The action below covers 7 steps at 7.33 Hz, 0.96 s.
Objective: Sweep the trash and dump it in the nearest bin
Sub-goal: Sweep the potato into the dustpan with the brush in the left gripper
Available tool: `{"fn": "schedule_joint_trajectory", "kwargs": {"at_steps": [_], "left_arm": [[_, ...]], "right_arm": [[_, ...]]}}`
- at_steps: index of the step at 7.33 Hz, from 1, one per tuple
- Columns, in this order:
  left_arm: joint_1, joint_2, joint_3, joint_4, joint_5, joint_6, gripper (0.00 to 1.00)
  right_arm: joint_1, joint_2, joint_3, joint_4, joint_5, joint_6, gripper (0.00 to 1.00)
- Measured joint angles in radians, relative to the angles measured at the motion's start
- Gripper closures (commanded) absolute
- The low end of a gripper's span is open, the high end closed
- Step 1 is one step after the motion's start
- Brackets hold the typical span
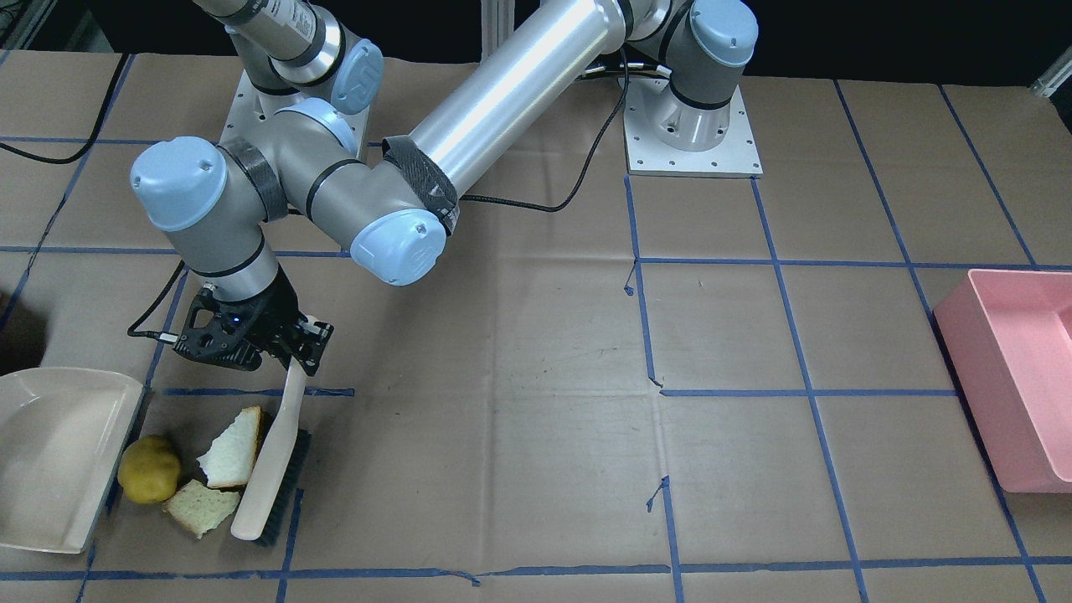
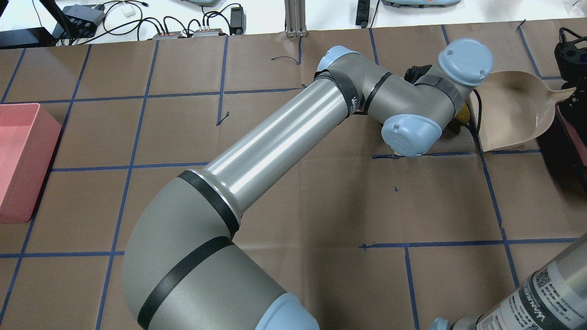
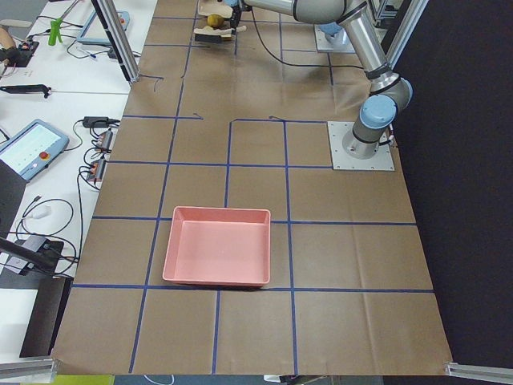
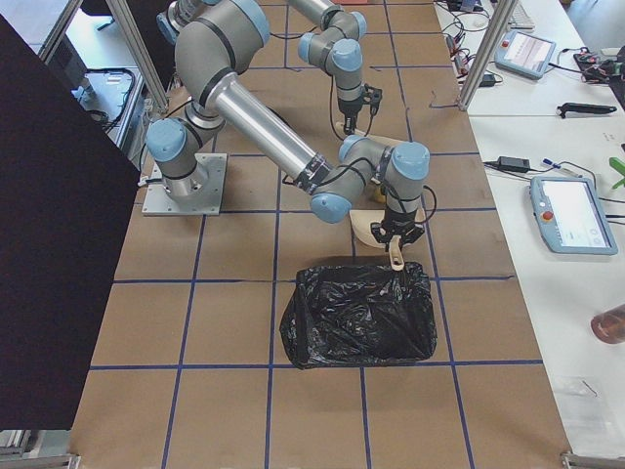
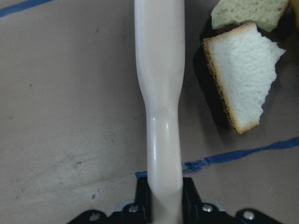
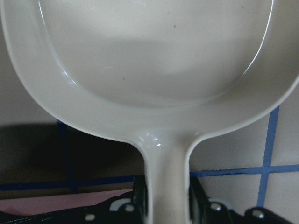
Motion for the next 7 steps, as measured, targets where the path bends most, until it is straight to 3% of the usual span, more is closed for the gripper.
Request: {"fn": "schedule_joint_trajectory", "kwargs": {"at_steps": [4, 7], "left_arm": [[-0.022, -0.028, 0.034, -0.033, -0.016, -0.104, 1.0], [-0.039, -0.089, 0.129, -0.033, -0.059, -0.158, 1.0]], "right_arm": [[0.011, 0.012, 0.0, 0.001, -0.002, -0.037, 0.98], [0.011, 0.018, -0.001, 0.001, -0.001, -0.047, 0.98]]}}
